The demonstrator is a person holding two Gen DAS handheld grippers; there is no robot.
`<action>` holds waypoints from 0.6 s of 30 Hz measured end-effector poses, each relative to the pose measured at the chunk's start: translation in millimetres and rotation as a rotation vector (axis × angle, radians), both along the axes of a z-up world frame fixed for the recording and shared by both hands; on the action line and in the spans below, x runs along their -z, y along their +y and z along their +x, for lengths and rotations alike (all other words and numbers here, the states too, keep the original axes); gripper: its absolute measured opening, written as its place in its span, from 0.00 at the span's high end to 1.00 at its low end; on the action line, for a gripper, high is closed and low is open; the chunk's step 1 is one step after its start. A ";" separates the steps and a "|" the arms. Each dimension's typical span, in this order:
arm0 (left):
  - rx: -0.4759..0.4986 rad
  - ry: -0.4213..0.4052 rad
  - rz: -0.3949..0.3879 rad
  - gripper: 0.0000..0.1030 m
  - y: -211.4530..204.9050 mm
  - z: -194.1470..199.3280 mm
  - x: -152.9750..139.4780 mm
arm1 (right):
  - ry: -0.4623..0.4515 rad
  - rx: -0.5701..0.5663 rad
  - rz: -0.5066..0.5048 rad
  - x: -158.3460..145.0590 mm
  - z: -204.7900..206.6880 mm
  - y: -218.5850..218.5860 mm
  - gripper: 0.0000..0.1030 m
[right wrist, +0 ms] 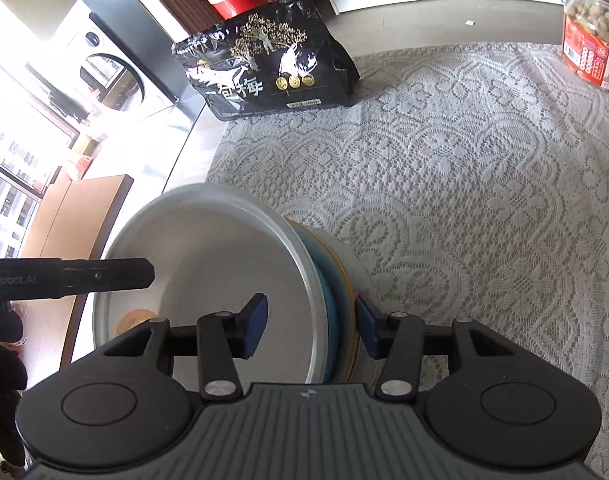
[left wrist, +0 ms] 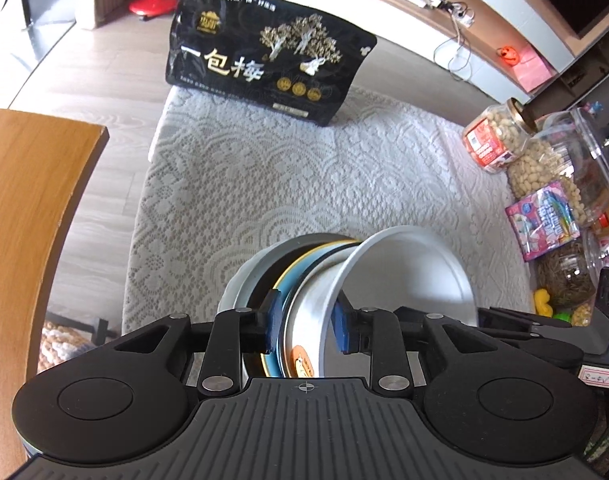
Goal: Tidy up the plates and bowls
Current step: 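Open both grippers and pull them back from the stack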
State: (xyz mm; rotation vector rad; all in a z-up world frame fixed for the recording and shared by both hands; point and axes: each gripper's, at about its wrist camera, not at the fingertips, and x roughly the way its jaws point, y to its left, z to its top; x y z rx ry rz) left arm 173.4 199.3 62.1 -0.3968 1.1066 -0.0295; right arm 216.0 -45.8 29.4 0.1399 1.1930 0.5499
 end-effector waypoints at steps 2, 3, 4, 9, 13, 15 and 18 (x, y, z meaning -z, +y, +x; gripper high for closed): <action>0.001 -0.024 0.025 0.72 -0.4 -5.4 -4.9 | -0.034 0.022 0.008 -7.1 -1.1 -3.9 0.52; 0.001 -0.029 0.026 0.72 -0.3 -7.8 -6.1 | -0.046 0.031 0.014 -10.1 -2.2 -6.0 0.52; 0.000 -0.039 0.025 0.72 0.0 -10.6 -7.3 | -0.062 0.038 0.024 -14.3 -4.4 -8.8 0.52; -0.051 -0.304 0.077 0.72 -8.4 -59.0 -29.8 | -0.213 0.057 0.068 -40.7 -39.1 -26.5 0.46; -0.057 -0.456 0.159 0.72 -42.1 -116.8 -29.6 | -0.381 0.073 0.071 -51.9 -95.7 -43.2 0.41; -0.047 -0.496 0.179 0.72 -63.1 -147.5 -19.4 | -0.464 0.077 0.046 -48.6 -129.9 -48.7 0.34; -0.010 -0.520 0.189 0.75 -94.0 -182.6 3.6 | -0.514 0.099 -0.004 -30.1 -175.1 -54.9 0.34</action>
